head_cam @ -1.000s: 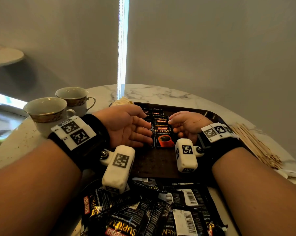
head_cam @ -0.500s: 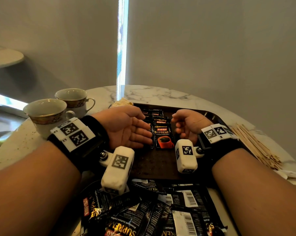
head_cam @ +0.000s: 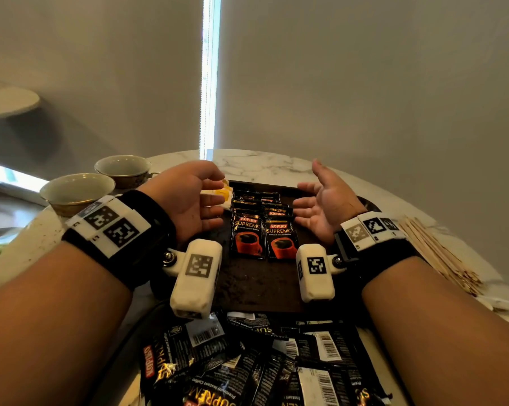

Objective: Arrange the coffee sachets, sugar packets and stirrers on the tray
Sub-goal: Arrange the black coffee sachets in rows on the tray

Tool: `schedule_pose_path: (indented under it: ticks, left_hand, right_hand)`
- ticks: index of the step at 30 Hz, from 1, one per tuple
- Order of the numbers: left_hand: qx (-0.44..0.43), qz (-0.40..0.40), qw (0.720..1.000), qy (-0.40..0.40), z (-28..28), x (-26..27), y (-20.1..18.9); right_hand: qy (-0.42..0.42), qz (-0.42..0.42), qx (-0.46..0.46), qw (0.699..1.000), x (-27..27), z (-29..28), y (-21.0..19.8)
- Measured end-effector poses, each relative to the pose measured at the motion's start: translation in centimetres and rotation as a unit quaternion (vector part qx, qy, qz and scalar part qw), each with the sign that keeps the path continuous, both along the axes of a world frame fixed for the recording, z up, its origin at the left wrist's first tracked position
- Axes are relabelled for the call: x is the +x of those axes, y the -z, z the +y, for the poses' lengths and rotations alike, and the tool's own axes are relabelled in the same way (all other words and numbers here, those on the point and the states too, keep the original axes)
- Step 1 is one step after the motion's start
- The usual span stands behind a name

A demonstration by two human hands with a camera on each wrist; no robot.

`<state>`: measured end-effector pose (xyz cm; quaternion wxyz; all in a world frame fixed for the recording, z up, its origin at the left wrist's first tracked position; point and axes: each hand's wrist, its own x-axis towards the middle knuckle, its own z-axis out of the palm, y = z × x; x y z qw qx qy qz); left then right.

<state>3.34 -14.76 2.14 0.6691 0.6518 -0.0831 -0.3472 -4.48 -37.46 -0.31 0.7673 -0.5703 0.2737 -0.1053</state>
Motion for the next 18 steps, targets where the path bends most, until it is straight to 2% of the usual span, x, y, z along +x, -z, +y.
schedule_pose_path:
  ticks: [5,18]
  left_hand:
    - [-0.003,0.020,0.999,0.040,-0.2,-0.9,-0.1]
    - [-0.004,0.015,0.998,0.057,-0.5,-1.1,0.3]
  right_hand:
    - [-0.032,-0.005,-0.004,0.999,0.0,0.8,-0.3]
    - [-0.062,-0.012,-0.031,0.998,0.1,0.8,0.1]
